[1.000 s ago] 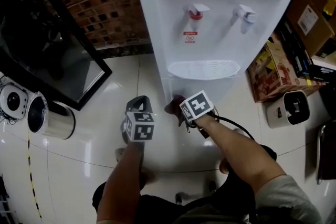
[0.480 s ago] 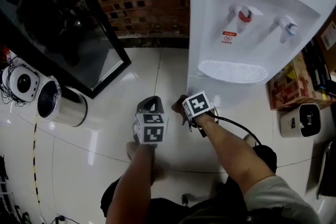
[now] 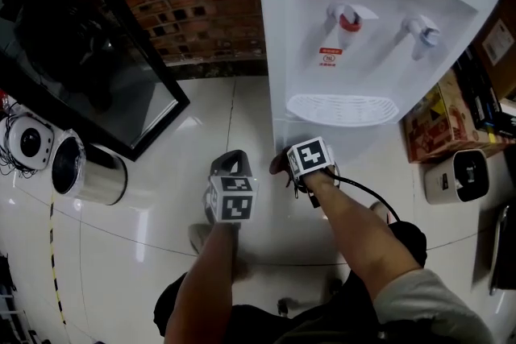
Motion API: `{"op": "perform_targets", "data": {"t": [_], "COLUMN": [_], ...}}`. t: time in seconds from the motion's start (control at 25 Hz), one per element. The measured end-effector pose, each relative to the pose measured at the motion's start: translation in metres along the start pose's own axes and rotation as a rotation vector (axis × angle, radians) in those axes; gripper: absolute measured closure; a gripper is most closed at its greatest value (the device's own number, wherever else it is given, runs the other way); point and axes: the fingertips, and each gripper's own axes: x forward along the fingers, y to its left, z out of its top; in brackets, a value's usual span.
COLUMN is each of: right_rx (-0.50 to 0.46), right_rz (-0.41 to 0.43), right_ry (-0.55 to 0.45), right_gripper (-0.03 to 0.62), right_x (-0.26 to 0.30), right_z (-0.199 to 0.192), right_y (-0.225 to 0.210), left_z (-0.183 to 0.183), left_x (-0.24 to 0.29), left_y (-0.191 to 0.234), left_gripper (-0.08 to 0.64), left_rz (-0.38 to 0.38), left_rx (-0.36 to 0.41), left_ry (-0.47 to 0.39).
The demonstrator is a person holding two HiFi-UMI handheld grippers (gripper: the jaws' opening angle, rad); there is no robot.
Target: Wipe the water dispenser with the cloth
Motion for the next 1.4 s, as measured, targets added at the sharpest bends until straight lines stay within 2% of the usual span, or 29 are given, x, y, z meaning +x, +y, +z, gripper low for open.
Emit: {"op": "perform_targets", "data": {"t": [0.36, 0.76, 1.16, 1.4], "right_rx": [0.095, 0.356, 0.447, 0.466], "right_rz": [-0.065, -0.204, -0.293, -0.303], "right_ry": [-0.018, -0.16, -0.211, -0.225], "right_gripper": [0.507, 0.508, 0.508, 0.508], "right_x": [-0.022, -0.05, -0.076, -0.076], "right_z": [-0.021, -0.074, -0.092, -0.1], "right_y": [-0.059, -0.158, -0.222, -0.235], "left_z": [0.017, 0.02, 0.03, 0.028], "left_x": [0.013, 0.039, 0.059, 0.065], "left_y": [-0.051, -0.107, -0.204, -0.221], "left_gripper": [0.56, 0.56, 0.56, 0.56], "left_rz": [-0.082, -0.174, -0.344, -0.385], "left_rx": [0.045, 0.12, 0.188, 0.195], "left_ry": [-0.018, 0.01, 0.003, 0.004]}}
